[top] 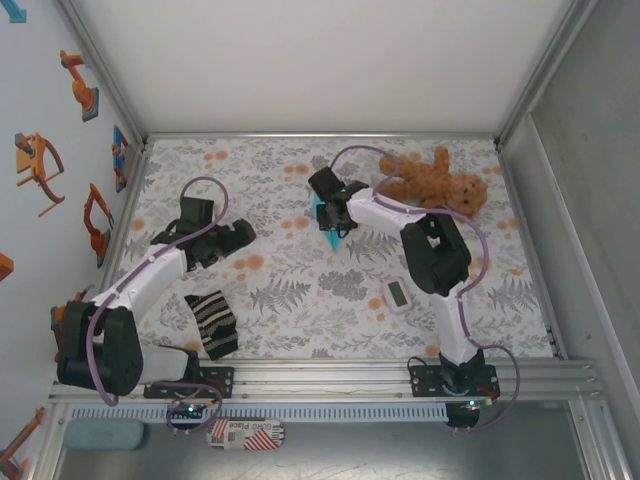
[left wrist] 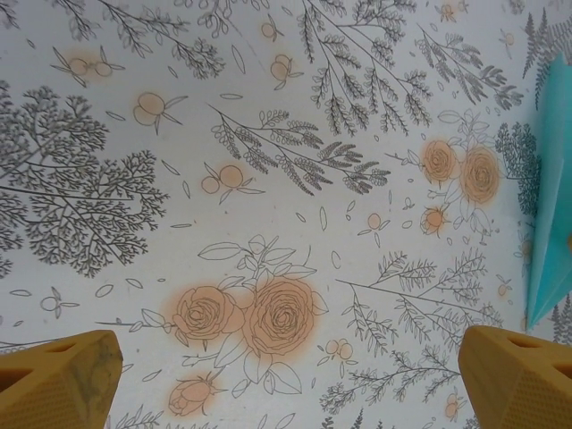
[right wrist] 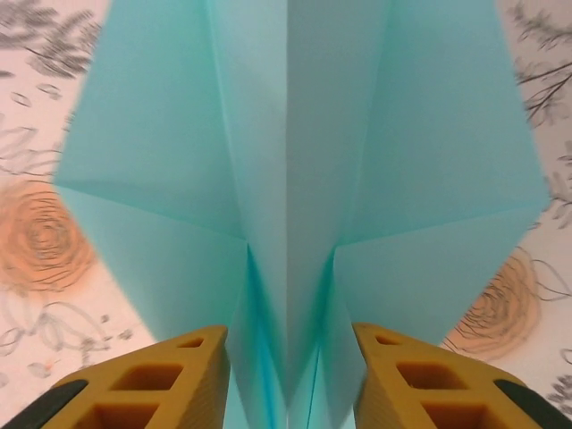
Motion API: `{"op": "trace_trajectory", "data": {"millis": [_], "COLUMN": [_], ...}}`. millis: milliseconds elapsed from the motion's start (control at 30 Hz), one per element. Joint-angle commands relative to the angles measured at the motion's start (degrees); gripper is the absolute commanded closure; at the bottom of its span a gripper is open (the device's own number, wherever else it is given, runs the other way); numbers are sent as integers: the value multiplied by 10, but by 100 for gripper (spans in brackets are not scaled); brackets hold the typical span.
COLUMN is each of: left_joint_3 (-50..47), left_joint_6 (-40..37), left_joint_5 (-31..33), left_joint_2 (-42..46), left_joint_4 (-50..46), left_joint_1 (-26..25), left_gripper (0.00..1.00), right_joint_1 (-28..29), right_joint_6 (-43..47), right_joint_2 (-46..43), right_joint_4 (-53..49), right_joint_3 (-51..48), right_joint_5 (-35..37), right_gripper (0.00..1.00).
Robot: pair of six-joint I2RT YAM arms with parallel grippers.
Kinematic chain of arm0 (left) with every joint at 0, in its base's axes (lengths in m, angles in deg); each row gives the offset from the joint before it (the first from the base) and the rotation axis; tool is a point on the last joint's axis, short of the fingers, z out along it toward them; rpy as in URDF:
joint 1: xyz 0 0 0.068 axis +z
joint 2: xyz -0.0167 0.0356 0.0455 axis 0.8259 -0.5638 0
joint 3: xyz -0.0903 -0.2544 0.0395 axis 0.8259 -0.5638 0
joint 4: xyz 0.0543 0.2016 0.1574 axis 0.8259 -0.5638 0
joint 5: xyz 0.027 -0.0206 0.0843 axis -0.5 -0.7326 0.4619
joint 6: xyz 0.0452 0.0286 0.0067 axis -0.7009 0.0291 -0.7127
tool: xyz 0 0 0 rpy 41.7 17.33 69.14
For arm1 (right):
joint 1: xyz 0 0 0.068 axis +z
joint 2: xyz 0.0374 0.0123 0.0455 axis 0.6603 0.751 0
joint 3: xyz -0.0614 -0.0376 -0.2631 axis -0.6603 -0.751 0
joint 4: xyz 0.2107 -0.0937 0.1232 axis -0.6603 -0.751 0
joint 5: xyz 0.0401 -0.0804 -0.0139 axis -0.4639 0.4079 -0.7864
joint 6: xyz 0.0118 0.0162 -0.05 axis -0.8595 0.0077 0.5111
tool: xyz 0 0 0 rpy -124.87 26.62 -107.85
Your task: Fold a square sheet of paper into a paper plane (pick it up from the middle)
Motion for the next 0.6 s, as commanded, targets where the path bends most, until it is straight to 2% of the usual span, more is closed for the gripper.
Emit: {"op": "trace_trajectory", "data": {"millis": [0,167,300,500,567], "left_joint_3": [27,47,37,-40,-73], "left_joint_6": [-20,-20,-25,-70,-95], "left_joint_5": [30,76,157,285,331], "left_joint_2": [26,71,122,185,197], "left_joint_4": [-38,-54,-36,72,118], "left_joint_1": [3,3,3,2,2], "left_gripper": [4,4,4,4,4], "right_joint_1": [-4,-7,-11,-55,-79], "right_joint_6": [9,16,31,62,74], "right_joint_2": [-62,-148,-259,-430,-474], "right_joint_4": [-10,-9,10,71,102], "right_joint_3": [10,-26,-107,-278,-332], "right_joint_5": [16,66,170,325,363], "right_gripper": [61,58,49,32,31]}}
